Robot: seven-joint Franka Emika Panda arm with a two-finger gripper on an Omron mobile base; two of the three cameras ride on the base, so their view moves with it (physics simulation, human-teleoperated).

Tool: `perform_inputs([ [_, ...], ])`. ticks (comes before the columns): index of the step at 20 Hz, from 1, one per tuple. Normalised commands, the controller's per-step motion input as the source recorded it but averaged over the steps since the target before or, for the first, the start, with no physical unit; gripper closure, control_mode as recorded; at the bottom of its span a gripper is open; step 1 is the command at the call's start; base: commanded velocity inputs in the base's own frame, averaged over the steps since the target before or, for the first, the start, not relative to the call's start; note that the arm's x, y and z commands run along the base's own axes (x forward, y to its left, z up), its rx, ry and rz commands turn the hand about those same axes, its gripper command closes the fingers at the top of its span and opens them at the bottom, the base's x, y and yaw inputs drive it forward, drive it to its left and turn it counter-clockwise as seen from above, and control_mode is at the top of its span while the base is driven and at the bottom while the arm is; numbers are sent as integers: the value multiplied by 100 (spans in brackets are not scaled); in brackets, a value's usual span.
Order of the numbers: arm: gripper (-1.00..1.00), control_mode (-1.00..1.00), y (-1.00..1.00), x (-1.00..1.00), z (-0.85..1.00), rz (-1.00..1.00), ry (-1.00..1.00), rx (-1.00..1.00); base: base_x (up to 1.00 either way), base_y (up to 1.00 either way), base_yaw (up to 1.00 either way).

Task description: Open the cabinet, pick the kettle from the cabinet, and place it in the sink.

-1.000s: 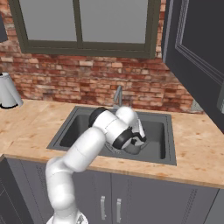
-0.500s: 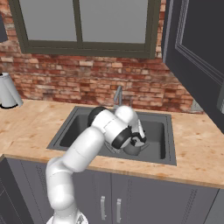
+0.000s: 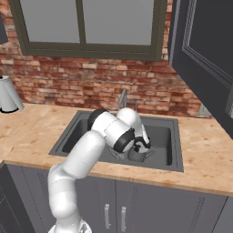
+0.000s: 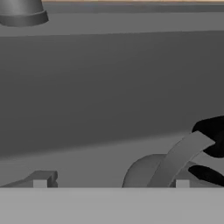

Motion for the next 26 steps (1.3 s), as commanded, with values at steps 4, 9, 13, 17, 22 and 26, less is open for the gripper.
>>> perform_inputs([
  [4, -100, -100, 9, -34, -6, -9, 0, 0, 0, 0, 0],
  [9, -100, -100, 11, -32, -10, -14, 0, -6, 0, 0, 0],
  [13, -100, -100, 19, -22, -19, -18, 0, -8, 0, 0, 0],
  [17, -100, -100, 23, -6, -18, -17, 0, -5, 0, 0, 0],
  [22, -100, -100, 28, -1, -11, -13, 0, -1, 0, 0, 0],
  [26, -100, -100, 22, -7, 0, -14, 0, 0, 0, 0, 0],
])
